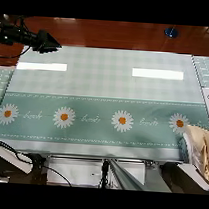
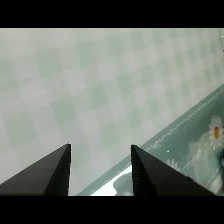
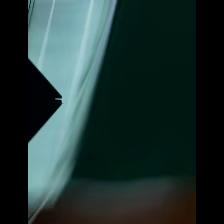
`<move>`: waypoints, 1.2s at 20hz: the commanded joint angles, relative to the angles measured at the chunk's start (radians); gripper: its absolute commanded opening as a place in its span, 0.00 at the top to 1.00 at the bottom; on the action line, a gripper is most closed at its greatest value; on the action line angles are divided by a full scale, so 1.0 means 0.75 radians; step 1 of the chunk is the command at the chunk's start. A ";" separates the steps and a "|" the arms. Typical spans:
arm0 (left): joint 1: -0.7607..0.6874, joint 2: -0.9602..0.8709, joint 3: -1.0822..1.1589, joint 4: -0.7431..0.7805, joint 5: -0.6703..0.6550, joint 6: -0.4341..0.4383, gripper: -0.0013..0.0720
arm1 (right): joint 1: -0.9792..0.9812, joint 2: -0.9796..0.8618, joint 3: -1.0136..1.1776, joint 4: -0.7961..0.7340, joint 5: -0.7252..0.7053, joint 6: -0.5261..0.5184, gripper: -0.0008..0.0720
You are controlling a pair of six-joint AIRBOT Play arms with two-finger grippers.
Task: Fold the shirts.
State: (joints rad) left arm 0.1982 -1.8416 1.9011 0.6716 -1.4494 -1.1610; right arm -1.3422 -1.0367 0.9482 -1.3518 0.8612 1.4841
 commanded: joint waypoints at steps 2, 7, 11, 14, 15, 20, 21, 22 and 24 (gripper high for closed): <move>-0.043 0.004 0.080 0.315 -0.004 0.036 0.46 | 0.768 -0.345 0.303 0.795 -0.121 -0.425 0.97; -0.200 0.024 0.145 0.801 -0.066 -0.127 0.46 | 1.709 -0.755 0.665 0.108 0.196 0.086 0.97; -0.326 0.015 0.121 0.978 -0.098 -0.231 0.47 | 1.957 -0.873 0.813 -0.167 0.673 0.226 0.97; -0.433 0.013 0.103 1.082 -0.108 -0.291 0.66 | 1.966 -0.832 0.837 -0.167 0.828 0.195 0.97; -0.476 0.011 0.103 1.145 -0.104 -0.314 0.66 | 1.959 -0.808 0.837 -0.168 0.838 0.193 0.97; -0.609 -0.015 0.103 1.223 -0.133 -0.352 0.18 | 1.957 -0.706 0.837 -0.246 0.844 0.131 0.89; -0.623 -0.009 0.104 1.223 -0.144 -0.381 0.13 | 1.957 -0.696 0.837 -0.246 0.843 0.093 0.81; -0.634 0.006 0.104 1.223 -0.148 -0.389 0.13 | 1.957 -0.686 0.837 -0.246 0.842 0.045 0.77; -0.640 0.045 0.114 1.223 -0.145 -0.389 0.14 | 1.958 -0.662 0.837 -0.246 0.784 0.008 0.73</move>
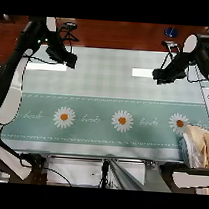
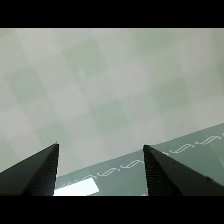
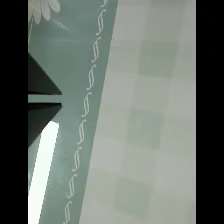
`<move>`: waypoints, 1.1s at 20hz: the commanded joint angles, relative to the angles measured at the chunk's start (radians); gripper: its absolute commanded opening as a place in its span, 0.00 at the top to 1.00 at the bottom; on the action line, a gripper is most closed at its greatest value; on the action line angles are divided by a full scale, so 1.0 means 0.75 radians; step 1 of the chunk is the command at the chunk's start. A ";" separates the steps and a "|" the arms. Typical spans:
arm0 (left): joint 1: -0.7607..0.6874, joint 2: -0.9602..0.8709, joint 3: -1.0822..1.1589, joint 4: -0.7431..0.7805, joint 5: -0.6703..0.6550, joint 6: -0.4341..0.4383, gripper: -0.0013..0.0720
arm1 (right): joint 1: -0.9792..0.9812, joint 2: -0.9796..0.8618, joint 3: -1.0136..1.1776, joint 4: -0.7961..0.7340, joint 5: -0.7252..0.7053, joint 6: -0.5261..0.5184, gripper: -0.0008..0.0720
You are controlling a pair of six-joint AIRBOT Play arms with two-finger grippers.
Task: Fold the shirts.
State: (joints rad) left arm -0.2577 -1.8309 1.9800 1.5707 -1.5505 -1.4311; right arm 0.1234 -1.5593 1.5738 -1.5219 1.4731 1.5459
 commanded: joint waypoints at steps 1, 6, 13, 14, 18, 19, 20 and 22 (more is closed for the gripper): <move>-0.031 0.060 0.009 0.025 0.013 -0.029 0.14 | 0.004 0.053 0.003 -0.021 -0.094 -0.075 0.73; -0.006 0.116 0.008 0.024 0.028 -0.053 0.14 | 0.004 0.097 0.002 -0.034 -0.289 -0.072 0.56; -0.006 0.111 0.008 0.024 0.027 -0.053 0.14 | 0.004 0.097 0.002 -0.043 -0.325 -0.083 0.56; -0.006 0.111 0.008 0.024 0.027 -0.053 0.14 | 0.004 0.097 0.002 -0.043 -0.325 -0.083 0.56; -0.006 0.110 0.008 0.024 0.027 -0.053 0.14 | 0.004 0.097 0.002 -0.043 -0.325 -0.083 0.56; -0.006 0.110 0.008 0.024 0.027 -0.053 0.14 | 0.004 0.097 0.002 -0.043 -0.325 -0.083 0.56; -0.006 0.110 0.008 0.024 0.027 -0.053 0.14 | 0.004 0.097 0.002 -0.043 -0.325 -0.083 0.56; -0.006 0.110 0.008 0.024 0.027 -0.053 0.14 | 0.004 0.097 0.002 -0.043 -0.325 -0.083 0.56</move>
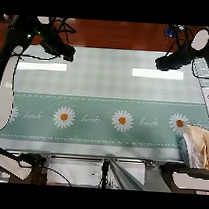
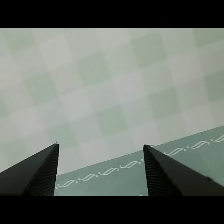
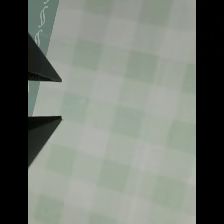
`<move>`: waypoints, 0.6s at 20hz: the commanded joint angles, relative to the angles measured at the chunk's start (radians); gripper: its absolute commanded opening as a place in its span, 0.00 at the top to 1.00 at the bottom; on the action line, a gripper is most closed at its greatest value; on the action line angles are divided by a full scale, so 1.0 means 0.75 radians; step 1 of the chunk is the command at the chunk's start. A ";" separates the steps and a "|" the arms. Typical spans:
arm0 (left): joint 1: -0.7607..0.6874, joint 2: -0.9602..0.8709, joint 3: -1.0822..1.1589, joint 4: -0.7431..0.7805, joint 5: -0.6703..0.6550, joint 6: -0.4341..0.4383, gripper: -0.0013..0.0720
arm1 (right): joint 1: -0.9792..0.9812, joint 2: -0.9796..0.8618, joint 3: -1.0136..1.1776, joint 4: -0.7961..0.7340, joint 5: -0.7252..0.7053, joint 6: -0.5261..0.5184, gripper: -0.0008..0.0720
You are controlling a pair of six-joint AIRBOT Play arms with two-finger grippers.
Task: Fold the shirts.
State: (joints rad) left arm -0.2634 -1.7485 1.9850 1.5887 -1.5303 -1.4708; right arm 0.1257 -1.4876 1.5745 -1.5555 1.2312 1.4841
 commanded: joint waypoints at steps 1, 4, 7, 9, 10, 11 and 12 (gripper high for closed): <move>0.002 0.001 0.002 0.000 0.001 -0.001 0.14 | 0.001 0.002 0.002 0.002 -0.003 -0.001 0.56; 0.002 0.001 0.002 0.000 0.001 0.000 0.14 | 0.001 0.001 0.001 0.002 -0.003 -0.001 0.56; 0.002 0.000 0.002 0.000 0.001 0.000 0.14 | 0.001 0.001 0.001 0.002 -0.003 0.000 0.56; 0.002 -0.004 0.002 0.000 0.001 0.000 0.14 | 0.001 0.002 0.001 0.002 -0.002 -0.001 0.56; 0.002 -0.006 0.002 0.000 0.001 0.000 0.14 | 0.001 0.002 0.001 0.002 -0.002 -0.001 0.56; 0.002 -0.009 0.001 0.000 0.001 -0.001 0.14 | 0.001 0.001 0.001 0.002 -0.002 -0.001 0.56; 0.002 -0.012 0.000 0.000 0.001 0.000 0.14 | 0.001 0.002 0.001 0.002 -0.002 -0.001 0.56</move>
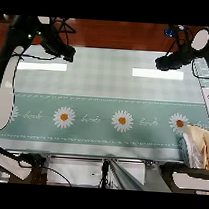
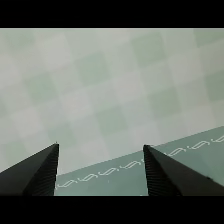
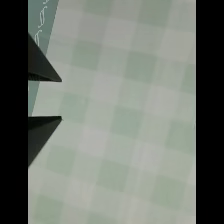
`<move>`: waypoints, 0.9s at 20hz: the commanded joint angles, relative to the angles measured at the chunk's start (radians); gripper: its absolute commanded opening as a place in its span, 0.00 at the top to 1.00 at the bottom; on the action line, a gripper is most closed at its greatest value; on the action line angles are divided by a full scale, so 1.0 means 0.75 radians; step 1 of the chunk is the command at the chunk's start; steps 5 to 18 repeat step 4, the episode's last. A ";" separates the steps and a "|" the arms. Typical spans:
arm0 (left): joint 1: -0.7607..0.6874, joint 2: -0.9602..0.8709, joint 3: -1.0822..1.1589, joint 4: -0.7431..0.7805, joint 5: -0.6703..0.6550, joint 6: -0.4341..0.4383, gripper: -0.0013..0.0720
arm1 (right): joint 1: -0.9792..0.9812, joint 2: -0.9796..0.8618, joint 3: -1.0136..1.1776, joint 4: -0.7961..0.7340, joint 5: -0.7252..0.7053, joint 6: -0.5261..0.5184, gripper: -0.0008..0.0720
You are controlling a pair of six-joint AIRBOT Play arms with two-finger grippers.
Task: Fold the shirts.
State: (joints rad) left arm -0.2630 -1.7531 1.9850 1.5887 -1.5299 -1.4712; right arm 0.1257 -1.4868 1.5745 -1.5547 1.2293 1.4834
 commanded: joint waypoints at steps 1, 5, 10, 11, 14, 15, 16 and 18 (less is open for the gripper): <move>0.001 -0.010 0.000 0.000 0.001 0.001 0.14 | 0.001 0.000 0.001 0.001 0.000 0.001 0.56; 0.001 -0.022 -0.001 0.000 0.001 0.000 0.14 | 0.001 0.000 0.001 0.001 0.000 0.001 0.56; 0.001 -0.022 -0.001 0.000 0.001 0.000 0.14 | 0.001 0.000 0.001 0.001 0.000 0.001 0.56; 0.001 -0.022 -0.001 0.000 0.001 0.000 0.14 | 0.001 0.000 0.001 0.001 0.000 0.001 0.56; 0.001 -0.022 -0.001 0.000 0.001 0.000 0.14 | 0.001 0.000 0.001 0.001 0.000 0.001 0.56; 0.001 -0.022 -0.001 0.000 0.001 0.000 0.14 | 0.001 0.000 0.001 0.001 0.000 0.001 0.56; 0.001 -0.022 -0.001 0.000 0.001 0.000 0.14 | 0.001 0.000 0.001 0.001 0.000 0.001 0.56; 0.001 -0.022 -0.001 0.000 0.001 0.000 0.14 | 0.001 0.000 0.001 0.001 0.000 0.001 0.56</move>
